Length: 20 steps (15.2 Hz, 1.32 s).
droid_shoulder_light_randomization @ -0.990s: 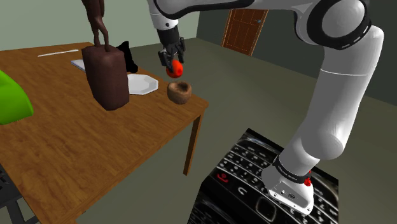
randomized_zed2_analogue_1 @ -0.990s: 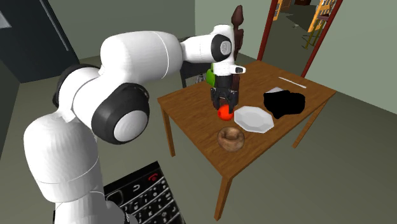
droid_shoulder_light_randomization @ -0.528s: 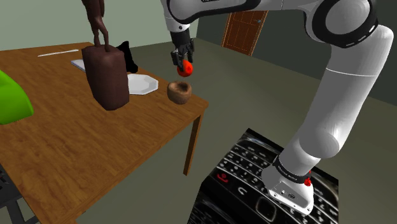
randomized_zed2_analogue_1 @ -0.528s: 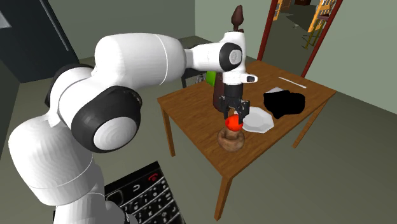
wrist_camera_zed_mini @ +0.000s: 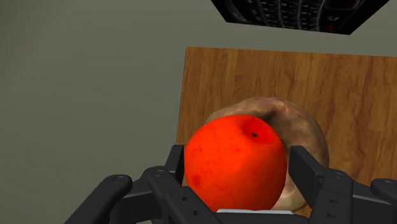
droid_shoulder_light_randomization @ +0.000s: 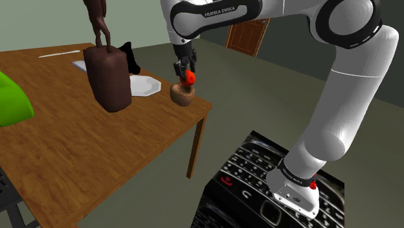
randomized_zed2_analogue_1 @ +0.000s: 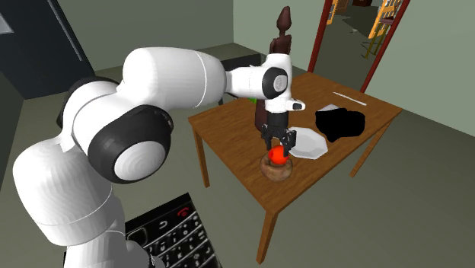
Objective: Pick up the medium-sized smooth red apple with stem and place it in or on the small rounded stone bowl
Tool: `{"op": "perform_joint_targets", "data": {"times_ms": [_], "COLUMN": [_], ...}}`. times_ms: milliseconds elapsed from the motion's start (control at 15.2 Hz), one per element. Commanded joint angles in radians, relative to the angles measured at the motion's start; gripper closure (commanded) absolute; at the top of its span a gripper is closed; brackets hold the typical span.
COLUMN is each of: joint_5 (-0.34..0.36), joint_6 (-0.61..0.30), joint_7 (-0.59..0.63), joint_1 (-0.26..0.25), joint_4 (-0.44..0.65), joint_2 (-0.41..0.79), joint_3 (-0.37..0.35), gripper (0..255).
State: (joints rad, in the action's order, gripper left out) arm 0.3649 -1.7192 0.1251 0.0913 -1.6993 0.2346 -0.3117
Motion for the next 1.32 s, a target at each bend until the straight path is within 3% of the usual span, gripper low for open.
{"op": "perform_joint_targets", "data": {"times_ms": [0,660,726,1056,1254], "joint_5": [0.003,0.008,0.009,0.008,0.001], "joint_6": [-0.023,-0.052,-0.056,-0.053,0.046], "joint_7": [0.007,0.018,0.018,0.018,0.01], "joint_1": [0.001,0.002,0.002,0.002,-0.017], "joint_4": [-0.018,-0.041,-0.045,-0.041,0.06], "joint_2": [0.006,0.014,0.014,0.014,0.019], "joint_3": [0.001,0.002,0.002,0.002,-0.009], "gripper": [255,255,0,0,0]}}
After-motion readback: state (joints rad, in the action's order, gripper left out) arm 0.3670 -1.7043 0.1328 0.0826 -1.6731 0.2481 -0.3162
